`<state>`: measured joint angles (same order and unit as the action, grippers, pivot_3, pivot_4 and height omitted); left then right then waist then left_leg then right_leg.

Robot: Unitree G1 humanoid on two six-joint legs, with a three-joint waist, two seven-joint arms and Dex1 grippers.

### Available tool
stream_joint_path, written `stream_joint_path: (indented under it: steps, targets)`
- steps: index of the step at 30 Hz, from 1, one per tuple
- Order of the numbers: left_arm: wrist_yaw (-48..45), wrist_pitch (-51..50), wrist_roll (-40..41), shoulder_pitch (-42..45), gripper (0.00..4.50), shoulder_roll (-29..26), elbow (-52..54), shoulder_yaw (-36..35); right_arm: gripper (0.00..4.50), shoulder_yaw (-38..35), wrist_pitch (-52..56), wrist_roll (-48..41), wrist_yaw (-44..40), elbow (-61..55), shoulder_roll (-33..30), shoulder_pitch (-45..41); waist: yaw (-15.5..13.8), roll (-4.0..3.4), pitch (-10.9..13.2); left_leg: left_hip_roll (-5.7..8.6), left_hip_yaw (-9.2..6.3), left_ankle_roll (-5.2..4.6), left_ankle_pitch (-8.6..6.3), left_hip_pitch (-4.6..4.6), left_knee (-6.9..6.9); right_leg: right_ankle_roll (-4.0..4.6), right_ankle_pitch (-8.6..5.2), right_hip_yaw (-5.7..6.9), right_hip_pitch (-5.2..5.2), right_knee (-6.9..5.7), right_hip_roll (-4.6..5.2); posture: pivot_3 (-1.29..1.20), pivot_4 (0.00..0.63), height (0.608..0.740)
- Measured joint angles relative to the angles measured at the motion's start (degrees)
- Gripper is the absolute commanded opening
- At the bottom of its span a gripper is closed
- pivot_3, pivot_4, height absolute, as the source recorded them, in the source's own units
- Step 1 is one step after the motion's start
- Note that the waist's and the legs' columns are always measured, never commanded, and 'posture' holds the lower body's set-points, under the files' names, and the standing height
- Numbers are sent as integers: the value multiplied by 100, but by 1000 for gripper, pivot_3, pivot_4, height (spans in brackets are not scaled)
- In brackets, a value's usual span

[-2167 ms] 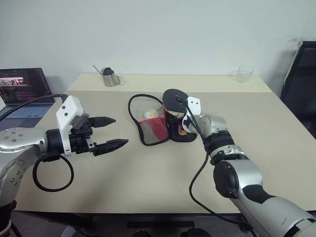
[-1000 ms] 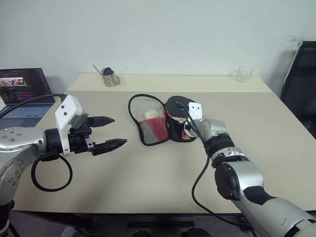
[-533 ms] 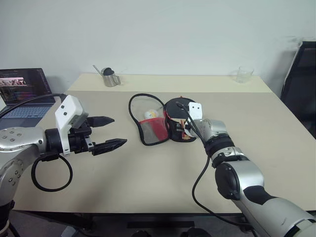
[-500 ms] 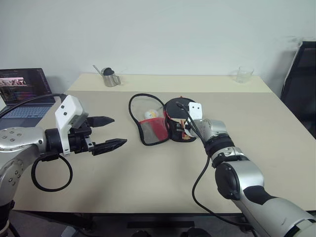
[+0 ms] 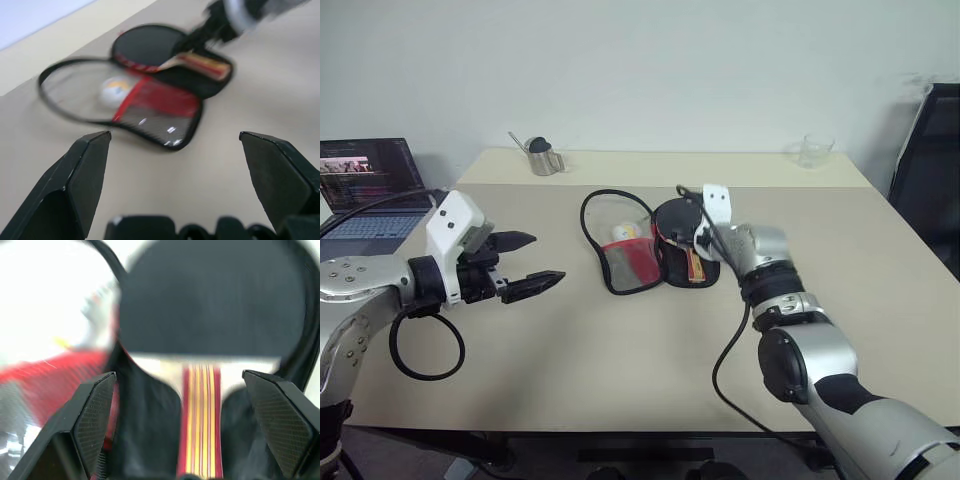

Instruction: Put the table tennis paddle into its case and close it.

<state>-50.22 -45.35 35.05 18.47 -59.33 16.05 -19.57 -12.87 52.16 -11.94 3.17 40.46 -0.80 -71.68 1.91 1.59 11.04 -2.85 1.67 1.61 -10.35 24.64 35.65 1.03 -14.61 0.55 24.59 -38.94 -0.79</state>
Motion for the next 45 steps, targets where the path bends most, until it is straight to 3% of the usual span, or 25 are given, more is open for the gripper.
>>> stream_joint_path:
  steps: [6,16,22,26,40,45]
  targets:
    - [478,255,-652,401,4500,281,-1129,483,4459,299,656,-50,-305,-1049,-421,67,-10,4,-3,-2,2,0,0,2,2,-1,0,-2,0,0,5,0,150,740]
    - [891,704,-1058,1438,4500,1982,-3354,1011,4459,297,903,-15,-319,-1492,-872,486,-22,8,-4,4,7,0,0,19,10,-5,3,-1,12,-5,9,0,150,740]
    - [860,720,-1061,2328,4500,2618,-4107,1126,4459,348,897,-7,-325,-1570,-897,471,0,9,-5,8,9,0,0,18,10,-5,4,-5,12,-7,6,0,150,740]
    - [1490,726,-1204,2729,4500,3258,-4678,1126,4459,389,896,-4,-320,-1591,-919,480,-1,9,-5,8,10,-1,0,20,14,-9,6,-9,12,-6,7,0,150,740]
    - [1865,878,-1327,2650,4500,3698,-5086,1007,4459,250,883,-12,-162,-1596,-981,541,-13,9,-5,9,11,-2,0,20,21,-16,11,-9,13,-8,7,0,150,740]
    - [1848,1071,-1351,2997,2920,4071,-5384,1013,4500,229,872,-12,-153,-1602,-979,541,-24,10,-5,13,11,-2,0,25,21,-19,12,-9,11,-4,8,0,150,740]
